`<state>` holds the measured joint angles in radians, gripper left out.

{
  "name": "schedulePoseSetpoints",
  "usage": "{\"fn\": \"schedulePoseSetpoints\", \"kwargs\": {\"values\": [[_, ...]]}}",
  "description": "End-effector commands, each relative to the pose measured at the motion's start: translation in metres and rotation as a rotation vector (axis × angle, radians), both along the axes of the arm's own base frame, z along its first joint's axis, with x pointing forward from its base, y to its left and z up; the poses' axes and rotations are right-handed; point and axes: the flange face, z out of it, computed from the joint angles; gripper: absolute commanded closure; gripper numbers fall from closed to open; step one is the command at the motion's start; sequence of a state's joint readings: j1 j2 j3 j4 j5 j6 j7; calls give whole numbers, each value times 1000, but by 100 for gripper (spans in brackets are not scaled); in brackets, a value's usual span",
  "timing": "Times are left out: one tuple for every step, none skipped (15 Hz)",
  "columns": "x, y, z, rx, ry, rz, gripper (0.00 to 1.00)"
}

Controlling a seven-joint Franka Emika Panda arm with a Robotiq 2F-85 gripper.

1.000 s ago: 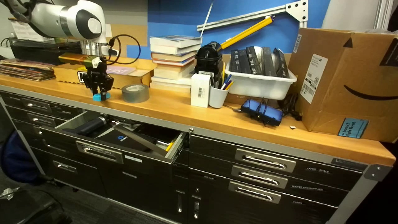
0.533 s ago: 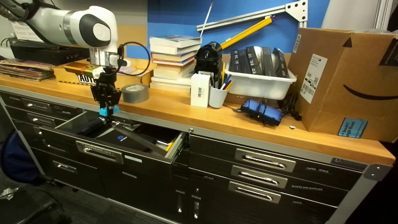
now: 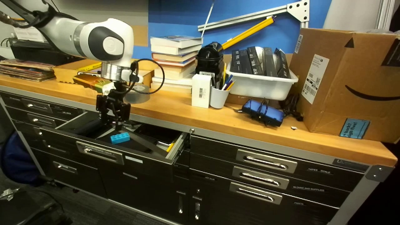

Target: Put the blue lego brick in the open drawer

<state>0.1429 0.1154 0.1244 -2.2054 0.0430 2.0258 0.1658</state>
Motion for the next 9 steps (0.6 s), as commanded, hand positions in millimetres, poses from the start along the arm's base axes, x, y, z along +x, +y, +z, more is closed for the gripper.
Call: {"fn": "schedulePoseSetpoints", "kwargs": {"values": [[-39,-38,-5,21,96,56,0],[-45,-48,-11,21,119,58,0],[-52,-55,-20,24,140,67,0],[-57,-61,-29,31,156,78,0],[-59,-65,-40,37,176,86,0],[-61,-69,-49,42,192,89,0],[-61,-71,-60,49,201,94,1],[-60,-72,-65,49,192,75,0],[-55,-70,-70,55,166,47,0]]}}
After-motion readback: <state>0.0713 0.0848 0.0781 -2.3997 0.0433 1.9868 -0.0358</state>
